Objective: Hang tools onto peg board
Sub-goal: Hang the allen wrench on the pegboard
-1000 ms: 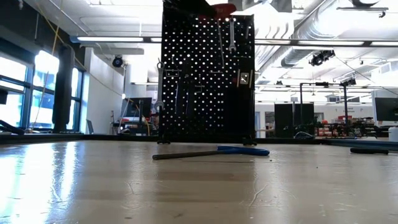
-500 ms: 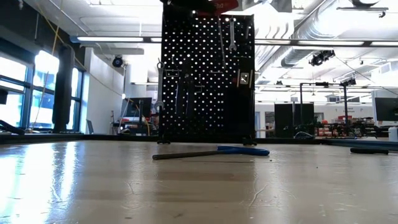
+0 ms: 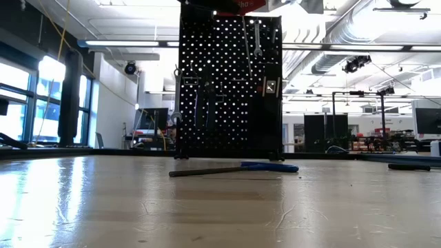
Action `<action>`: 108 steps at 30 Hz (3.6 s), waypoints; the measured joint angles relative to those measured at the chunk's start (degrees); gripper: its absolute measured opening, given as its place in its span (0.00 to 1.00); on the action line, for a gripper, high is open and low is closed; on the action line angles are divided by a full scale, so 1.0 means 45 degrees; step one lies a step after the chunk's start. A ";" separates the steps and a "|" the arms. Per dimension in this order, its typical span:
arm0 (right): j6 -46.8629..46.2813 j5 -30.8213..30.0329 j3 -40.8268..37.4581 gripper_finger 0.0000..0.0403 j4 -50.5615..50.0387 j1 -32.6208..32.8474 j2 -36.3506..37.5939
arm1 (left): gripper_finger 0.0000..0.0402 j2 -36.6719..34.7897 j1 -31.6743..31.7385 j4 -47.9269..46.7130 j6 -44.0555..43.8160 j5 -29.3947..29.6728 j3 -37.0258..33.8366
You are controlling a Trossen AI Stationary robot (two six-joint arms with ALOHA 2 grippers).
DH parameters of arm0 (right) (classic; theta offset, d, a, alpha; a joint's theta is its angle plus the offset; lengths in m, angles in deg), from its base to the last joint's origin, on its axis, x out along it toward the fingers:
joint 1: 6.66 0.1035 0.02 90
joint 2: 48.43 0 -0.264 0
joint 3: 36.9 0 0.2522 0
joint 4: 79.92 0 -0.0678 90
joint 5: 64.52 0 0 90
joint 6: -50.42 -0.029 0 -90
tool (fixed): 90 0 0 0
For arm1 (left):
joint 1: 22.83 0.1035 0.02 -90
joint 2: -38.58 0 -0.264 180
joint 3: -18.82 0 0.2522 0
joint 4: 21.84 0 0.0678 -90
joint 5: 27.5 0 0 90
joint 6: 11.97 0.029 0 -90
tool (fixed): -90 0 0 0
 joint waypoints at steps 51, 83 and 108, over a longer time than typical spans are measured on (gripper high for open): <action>0.0088 0.0600 0.0007 0.09 -0.0036 -0.0767 -0.0596 | 0.22 0.0019 -0.0010 0.0199 -0.0430 -0.0504 -0.0012; 0.1021 -0.4949 0.0000 0.09 -0.0990 -0.0516 0.2747 | 0.49 -0.2744 0.0000 -0.0867 -0.3363 0.1646 -0.3349; 0.3523 -0.4389 -0.0015 0.09 0.5486 -0.4223 -0.0868 | 0.48 -0.2744 -0.0293 0.2988 -0.4539 0.0709 -0.5705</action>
